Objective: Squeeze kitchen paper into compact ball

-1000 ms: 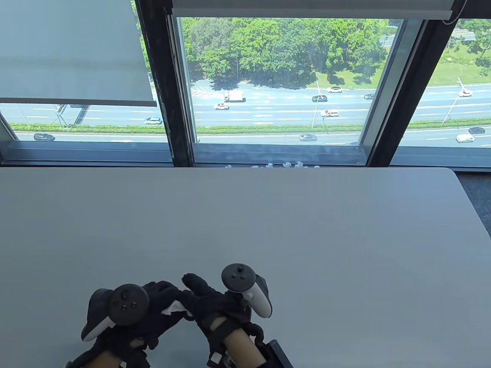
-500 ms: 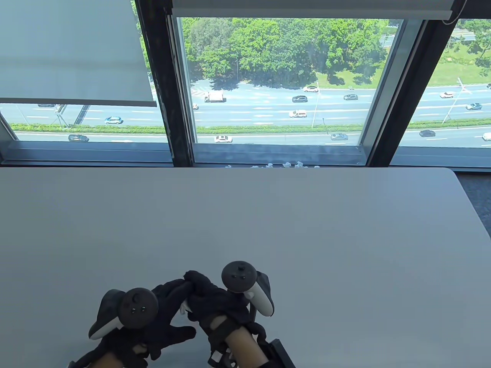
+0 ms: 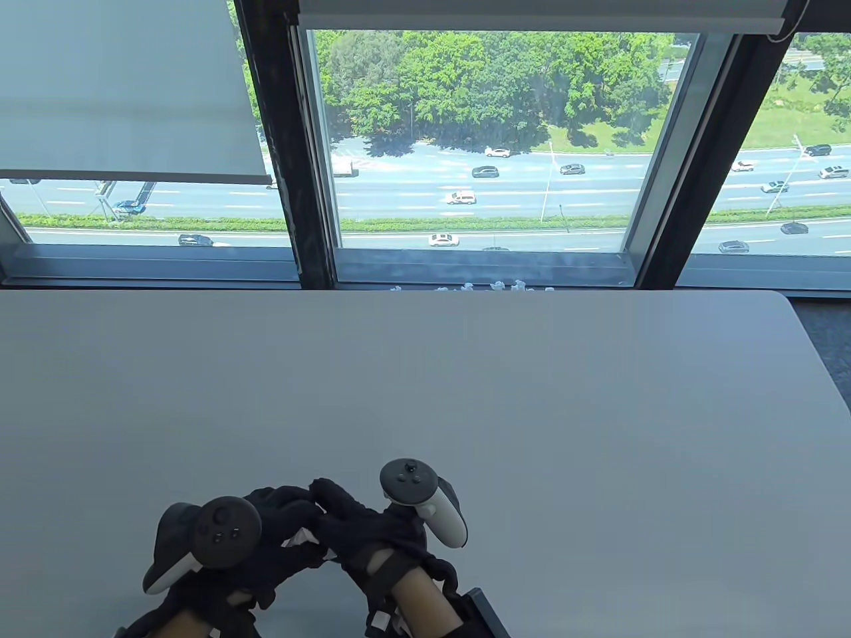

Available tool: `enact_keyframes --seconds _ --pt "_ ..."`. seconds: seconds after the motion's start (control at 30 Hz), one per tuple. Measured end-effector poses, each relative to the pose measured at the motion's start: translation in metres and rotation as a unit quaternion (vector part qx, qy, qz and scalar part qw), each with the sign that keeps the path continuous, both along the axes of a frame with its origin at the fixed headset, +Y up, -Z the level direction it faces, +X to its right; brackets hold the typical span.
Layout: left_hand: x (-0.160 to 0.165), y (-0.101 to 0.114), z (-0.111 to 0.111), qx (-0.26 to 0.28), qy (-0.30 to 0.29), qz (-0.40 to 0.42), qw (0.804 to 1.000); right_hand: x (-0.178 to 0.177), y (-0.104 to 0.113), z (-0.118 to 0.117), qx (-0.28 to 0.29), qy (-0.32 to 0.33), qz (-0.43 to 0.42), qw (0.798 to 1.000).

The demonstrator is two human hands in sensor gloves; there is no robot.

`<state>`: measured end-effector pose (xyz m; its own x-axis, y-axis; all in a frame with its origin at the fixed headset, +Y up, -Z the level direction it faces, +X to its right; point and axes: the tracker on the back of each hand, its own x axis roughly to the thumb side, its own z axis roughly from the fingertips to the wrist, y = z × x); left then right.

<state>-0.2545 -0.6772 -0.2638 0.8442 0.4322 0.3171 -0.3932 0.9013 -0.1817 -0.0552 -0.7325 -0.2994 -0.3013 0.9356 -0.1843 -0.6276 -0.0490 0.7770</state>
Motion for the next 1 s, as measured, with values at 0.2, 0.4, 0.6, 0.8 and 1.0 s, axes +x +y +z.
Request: enact_keyframes --seconds 0.2,0.4,0.6,0.8,1.0 --pt "0.000 0.001 0.001 0.022 0.018 -0.028 0.999 0.001 0.003 0.000 0.031 -0.010 0.048 0.998" --pt "0.003 -0.008 -0.002 -0.035 -0.025 0.007 0.999 0.005 0.008 -0.003 0.052 -0.020 0.044 0.997" --pt "0.002 -0.006 -0.002 -0.028 -0.022 0.013 0.999 0.007 0.010 -0.005 0.053 -0.001 0.024 0.998" --pt "-0.001 -0.005 -0.004 -0.020 0.000 -0.001 1.000 0.000 0.003 0.000 0.052 -0.006 0.075 0.996" --pt "0.004 -0.006 -0.002 -0.008 -0.003 -0.032 0.999 -0.004 0.003 0.000 0.055 0.021 0.074 0.996"
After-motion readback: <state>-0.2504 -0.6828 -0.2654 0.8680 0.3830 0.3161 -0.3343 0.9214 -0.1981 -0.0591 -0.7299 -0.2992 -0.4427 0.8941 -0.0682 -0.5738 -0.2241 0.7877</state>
